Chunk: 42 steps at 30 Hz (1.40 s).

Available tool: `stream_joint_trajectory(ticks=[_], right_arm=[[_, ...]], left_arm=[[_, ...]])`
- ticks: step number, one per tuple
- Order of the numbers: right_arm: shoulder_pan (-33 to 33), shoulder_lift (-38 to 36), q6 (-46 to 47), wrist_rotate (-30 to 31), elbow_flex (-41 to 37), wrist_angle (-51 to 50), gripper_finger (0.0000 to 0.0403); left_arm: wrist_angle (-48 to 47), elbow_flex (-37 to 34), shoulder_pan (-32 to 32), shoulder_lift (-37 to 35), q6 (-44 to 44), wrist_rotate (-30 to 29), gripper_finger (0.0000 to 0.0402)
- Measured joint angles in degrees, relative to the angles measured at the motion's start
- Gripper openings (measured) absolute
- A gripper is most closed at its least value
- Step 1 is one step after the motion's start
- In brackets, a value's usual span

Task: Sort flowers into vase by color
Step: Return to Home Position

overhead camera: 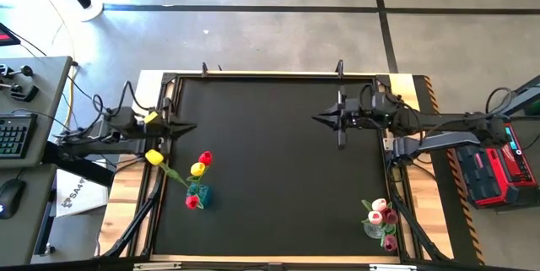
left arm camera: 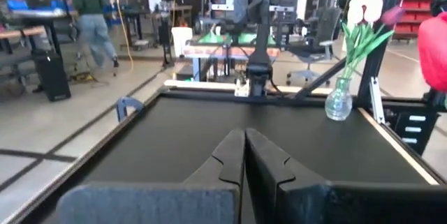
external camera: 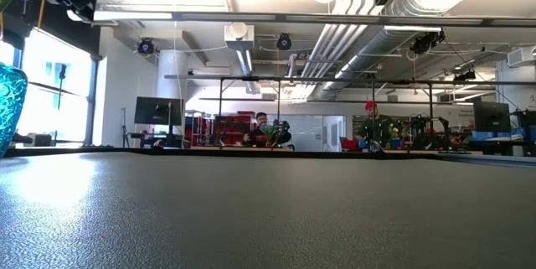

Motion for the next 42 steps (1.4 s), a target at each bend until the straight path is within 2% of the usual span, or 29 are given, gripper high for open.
stream_joint_trajectory(ticks=[4,7,15,18,24,27,31,42], right_arm=[[0.0,-3.2,0.1,0.3,0.0,-2.7,0.0],[0.0,-7.5,0.0,3.2,0.0,-7.9,0.0],[0.0,-16.6,-0.7,4.8,-0.3,-13.2,0.0],[0.0,-19.5,1.8,4.5,-6.5,-6.4,0.0],[0.0,-24.0,12.0,4.2,-25.5,21.7,0.0],[0.0,-25.7,15.8,3.4,-30.0,25.1,0.0],[0.0,-27.5,18.6,3.2,-32.3,22.9,0.0],[0.0,-36.2,14.5,3.8,-31.8,7.9,0.0]], left_arm=[[0.1,-0.1,0.0,-3.0,0.3,-0.3,0.0],[-0.4,-0.1,0.0,-5.0,0.4,-0.4,0.0],[2.1,-2.8,0.0,-4.1,-1.1,1.1,0.0],[6.0,-4.9,0.0,-4.1,-1.1,1.2,0.0],[7.8,-6.1,0.0,-4.2,-1.1,3.2,0.0],[7.7,-6.1,0.0,-4.4,0.0,3.3,0.0],[6.4,-6.1,0.0,-4.4,0.3,3.2,0.0],[3.8,-6.1,0.0,-4.6,-2.0,4.7,0.0]])
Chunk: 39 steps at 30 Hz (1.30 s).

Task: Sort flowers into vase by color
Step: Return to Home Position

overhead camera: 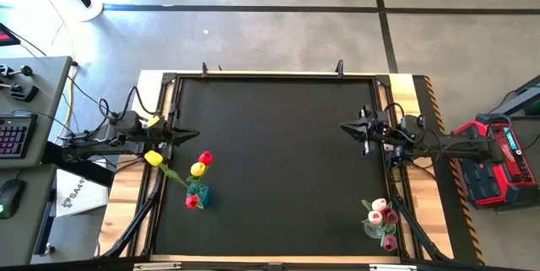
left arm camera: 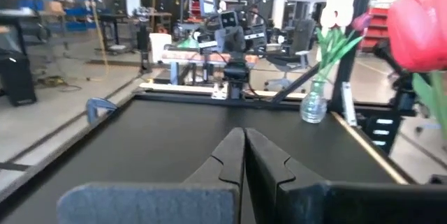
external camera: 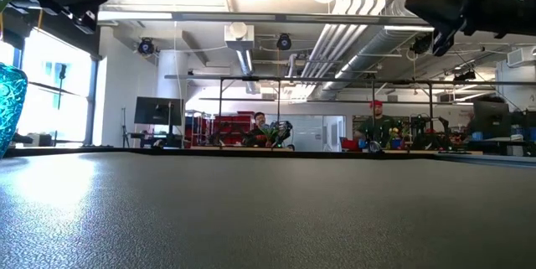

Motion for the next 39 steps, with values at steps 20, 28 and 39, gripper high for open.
stream_joint_trajectory(ticks=[20,28,39], right_arm=[[0.0,-10.3,-4.6,4.0,0.0,-13.7,0.0],[0.0,-11.7,-6.9,4.5,0.0,-15.1,0.0],[0.0,-11.7,-8.6,5.2,0.0,-16.6,0.0]], left_arm=[[-1.3,-0.2,0.0,0.0,-0.6,-0.3,0.0],[-1.2,-0.2,0.0,0.2,-0.6,-0.7,0.0],[13.8,-9.7,0.0,1.3,-6.0,-1.2,0.0]])
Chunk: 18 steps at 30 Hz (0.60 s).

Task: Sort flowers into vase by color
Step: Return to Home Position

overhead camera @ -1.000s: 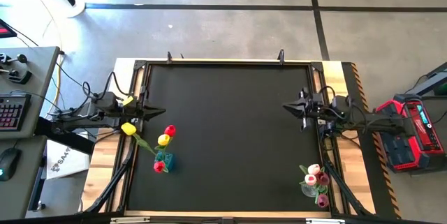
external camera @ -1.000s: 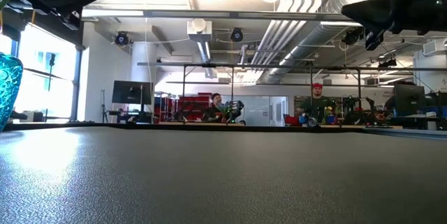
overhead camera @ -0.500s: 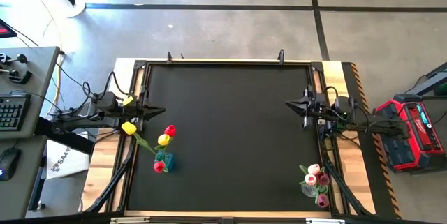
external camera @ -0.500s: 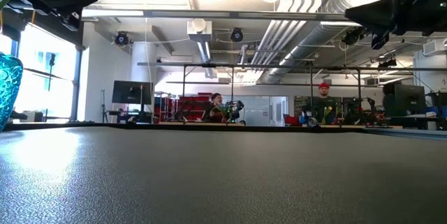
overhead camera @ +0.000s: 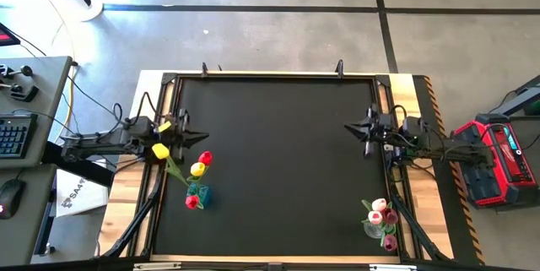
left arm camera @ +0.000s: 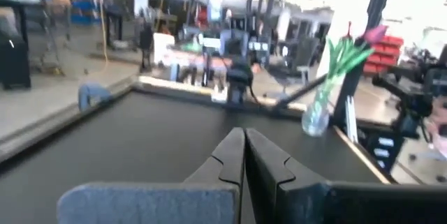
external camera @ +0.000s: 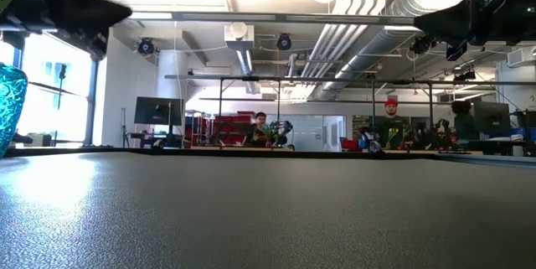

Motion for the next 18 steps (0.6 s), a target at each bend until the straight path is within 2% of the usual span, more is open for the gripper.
stream_joint_trajectory(ticks=[9,13,18], right_arm=[[0.0,-0.2,0.6,-1.4,0.0,-3.5,0.0],[0.0,-2.1,1.0,-1.9,-0.1,-4.3,0.0],[0.0,-3.9,0.6,-2.7,-0.1,-5.4,0.0]], left_arm=[[-1.3,-0.8,0.0,-0.2,0.3,0.8,0.0],[-5.3,-0.8,0.0,-0.2,0.4,0.3,0.0],[-5.8,-0.8,0.0,-0.3,0.4,0.0,0.0]])
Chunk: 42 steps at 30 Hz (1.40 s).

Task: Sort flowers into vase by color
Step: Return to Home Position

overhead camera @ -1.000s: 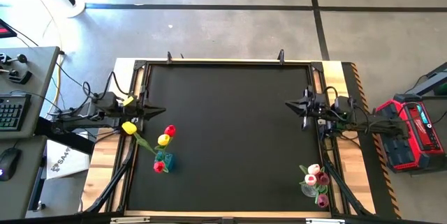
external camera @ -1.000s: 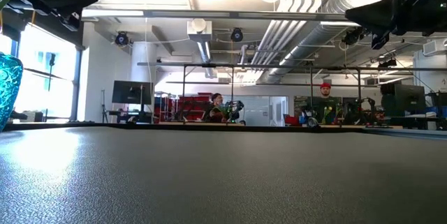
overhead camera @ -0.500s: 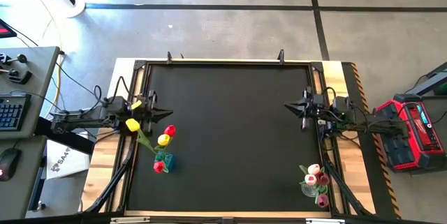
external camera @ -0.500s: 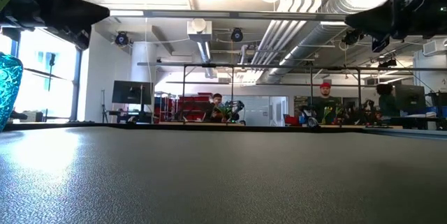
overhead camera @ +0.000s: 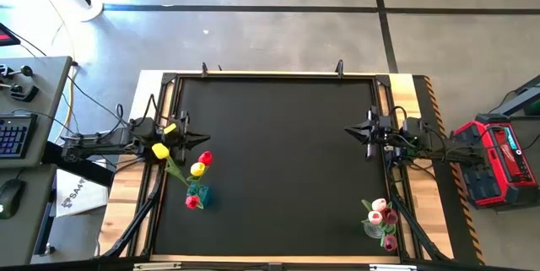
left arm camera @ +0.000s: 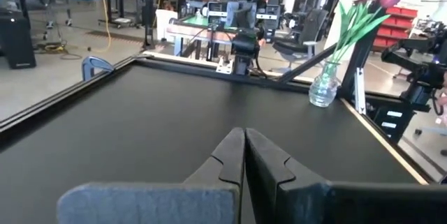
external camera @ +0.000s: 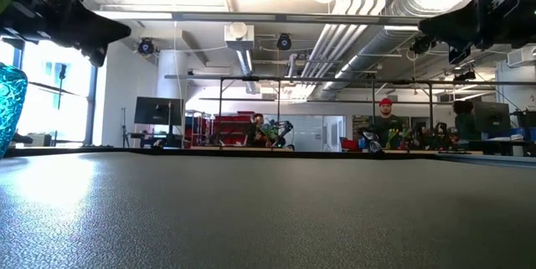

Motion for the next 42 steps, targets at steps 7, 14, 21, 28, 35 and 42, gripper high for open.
stream_joint_trajectory(ticks=[7,14,21,28,35,42], right_arm=[[0.0,0.2,1.9,-0.1,0.0,0.3,0.0],[0.0,0.2,4.0,-0.1,0.0,0.3,0.0],[0.0,0.2,5.2,-0.5,0.0,1.7,0.0],[0.0,0.1,3.8,-1.6,-3.8,7.0,0.0],[0.0,0.1,5.4,-2.9,-6.1,7.5,0.0],[-0.8,0.2,2.5,-2.9,-6.1,7.5,0.0]], left_arm=[[9.9,-6.5,0.0,0.0,-3.2,0.1,0.0],[9.8,-6.4,0.0,0.0,-1.3,0.6,0.0],[9.8,-6.4,2.2,0.1,0.6,0.4,0.0],[9.9,-6.4,5.2,0.1,1.4,0.6,0.0],[9.9,-6.4,5.2,0.1,0.5,0.8,0.0],[9.9,-6.4,5.3,-0.3,-0.7,0.9,0.0]])
